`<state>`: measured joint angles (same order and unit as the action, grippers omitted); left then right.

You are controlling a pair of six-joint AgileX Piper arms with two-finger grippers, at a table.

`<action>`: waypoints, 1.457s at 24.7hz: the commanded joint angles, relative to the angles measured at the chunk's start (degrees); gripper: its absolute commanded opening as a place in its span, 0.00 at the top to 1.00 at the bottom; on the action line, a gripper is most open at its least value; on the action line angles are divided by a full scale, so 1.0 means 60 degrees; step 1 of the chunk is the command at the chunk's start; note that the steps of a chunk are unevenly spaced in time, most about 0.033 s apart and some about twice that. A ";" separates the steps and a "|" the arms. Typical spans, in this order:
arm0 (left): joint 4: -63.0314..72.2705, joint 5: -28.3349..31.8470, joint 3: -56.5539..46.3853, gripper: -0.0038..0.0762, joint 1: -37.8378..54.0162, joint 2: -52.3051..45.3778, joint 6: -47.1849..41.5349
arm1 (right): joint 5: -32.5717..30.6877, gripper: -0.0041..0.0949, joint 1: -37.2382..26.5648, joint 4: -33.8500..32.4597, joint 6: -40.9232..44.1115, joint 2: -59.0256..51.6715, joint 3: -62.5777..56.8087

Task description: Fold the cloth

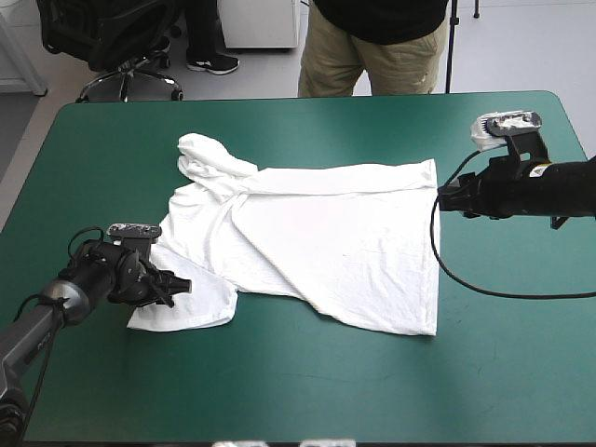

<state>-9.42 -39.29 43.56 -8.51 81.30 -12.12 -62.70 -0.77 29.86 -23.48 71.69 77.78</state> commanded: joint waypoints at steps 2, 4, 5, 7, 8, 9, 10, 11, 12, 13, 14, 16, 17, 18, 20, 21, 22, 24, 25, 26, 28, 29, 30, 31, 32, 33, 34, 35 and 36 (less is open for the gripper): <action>0.0490 0.0143 0.0057 0.62 -0.0007 0.0292 0.0656 | 0.0400 0.56 -0.0036 0.0335 -0.0110 -0.0238 0.0269; 0.0548 0.0352 0.0057 0.96 -0.0007 0.0292 0.0843 | 0.0441 0.56 -0.0036 0.0369 -0.0110 -0.0238 0.0269; 0.0210 0.0681 0.0098 0.95 0.0109 0.0292 0.0597 | 0.0465 0.56 -0.0036 0.0369 -0.0110 -0.0238 0.0269; -0.0233 0.0776 0.0447 0.95 0.0739 0.0270 -0.0008 | 0.0439 0.56 -0.0036 0.0351 -0.0110 -0.0238 0.0269; -0.0262 0.0753 0.0578 0.95 0.1110 0.0238 -0.0008 | 0.0428 0.56 -0.0036 0.0373 -0.0110 -0.0238 0.0269; -0.0094 0.0657 0.0958 0.94 0.1972 0.0206 0.0312 | 0.0407 0.56 -0.0036 0.0437 -0.0110 -0.0238 0.0269; 0.0021 0.0636 0.1193 0.94 0.2325 0.0206 0.0689 | 0.0407 0.56 -0.0036 0.0454 -0.0127 -0.0238 0.0269; 0.0161 0.0609 0.1419 0.94 0.2816 0.0230 0.1047 | 0.0445 0.56 -0.0036 0.0482 -0.0127 -0.0238 0.0269; 0.0183 0.0609 0.1651 0.94 0.3123 0.0246 0.1240 | 0.0470 0.56 -0.0036 0.0479 -0.0127 -0.0238 0.0269; 0.0086 0.0609 0.2088 0.94 0.3692 0.0316 0.1495 | 0.0514 0.56 -0.0036 0.0596 -0.0223 -0.0238 0.0269; -0.0040 0.0617 0.2435 0.94 0.4126 0.0377 0.1399 | 0.0514 0.56 -0.0036 0.0695 -0.0306 -0.0238 0.0269; -0.0079 0.0865 0.3409 0.94 0.5279 0.0579 0.1278 | 0.0514 0.56 -0.0036 0.0812 -0.0307 -0.0238 0.0269; -0.0035 0.1156 0.4038 0.94 0.5768 0.0785 0.1242 | 0.0559 0.56 -0.0036 0.0835 -0.0326 -0.0238 0.0269; -0.0011 0.1207 0.4644 0.94 0.6135 0.1036 0.1197 | 0.0596 0.56 -0.0036 0.0835 -0.0344 -0.0238 0.0269; -0.0062 0.0942 0.5648 0.94 0.6413 0.1614 0.1453 | 0.0693 0.56 -0.0036 0.0835 -0.0367 -0.0238 0.0269; -0.0084 0.0793 0.6004 0.94 0.6411 0.1883 0.1494 | 0.0693 0.56 -0.0036 0.0835 -0.0367 -0.0238 0.0269; -0.0084 0.0654 0.6311 0.94 0.6411 0.2169 0.1494 | 0.0693 0.56 -0.0036 0.0835 -0.0382 -0.0238 0.0269; 0.0019 0.0431 0.6712 0.94 0.6383 0.2613 0.1494 | 0.0653 0.56 -0.0036 0.0835 -0.0411 -0.0238 0.0269; 0.0180 0.0293 0.6880 0.94 0.6365 0.2799 0.1508 | 0.0599 0.56 -0.0036 0.0835 -0.0411 -0.0238 0.0269; 0.0368 0.0158 0.6997 0.94 0.6365 0.2900 0.1606 | 0.0549 0.56 -0.0036 0.0792 -0.0411 -0.0238 0.0269; 0.0510 -0.0035 0.7127 0.92 0.6365 0.2985 0.2020 | 0.0453 0.56 -0.0036 0.0709 -0.0436 -0.0238 0.0269; 0.0510 -0.0068 0.7127 0.90 0.6365 0.2985 0.2325 | 0.0453 0.56 -0.0036 0.0684 -0.0436 -0.0238 0.0269; 0.0534 -0.0147 0.7127 0.84 0.6365 0.2960 0.2607 | 0.0453 0.56 -0.0036 0.0684 -0.0436 -0.0238 0.0269; 0.0685 -0.0198 0.7127 0.76 0.6387 0.2881 0.2740 | 0.0453 0.56 -0.0036 0.0684 -0.0436 -0.0238 0.0269; 0.0900 -0.0245 0.7127 0.67 0.6387 0.2855 0.2881 | 0.0453 0.56 -0.0036 0.0684 -0.0451 -0.0238 0.0269; 0.1075 -0.0294 0.7134 0.55 0.6387 0.2805 0.2942 | 0.0438 0.56 -0.0036 0.0667 -0.0451 -0.0238 0.0269; 0.1259 -0.0387 0.7174 0.41 0.6387 0.2719 0.2965 | 0.0411 0.56 -0.0036 0.0637 -0.0451 -0.0238 0.0269; 0.1433 -0.0483 0.7195 0.28 0.6387 0.2634 0.2992 | 0.0351 0.56 -0.0036 0.0613 -0.0451 -0.0238 0.0269; 0.1653 -0.0576 0.7237 0.17 0.6387 0.2532 0.2992 | 0.0298 0.56 -0.0036 0.0566 -0.0477 -0.0238 0.0269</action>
<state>-2.81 -43.47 84.51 29.83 101.14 5.15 -62.23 -0.77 31.99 -25.47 71.69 77.73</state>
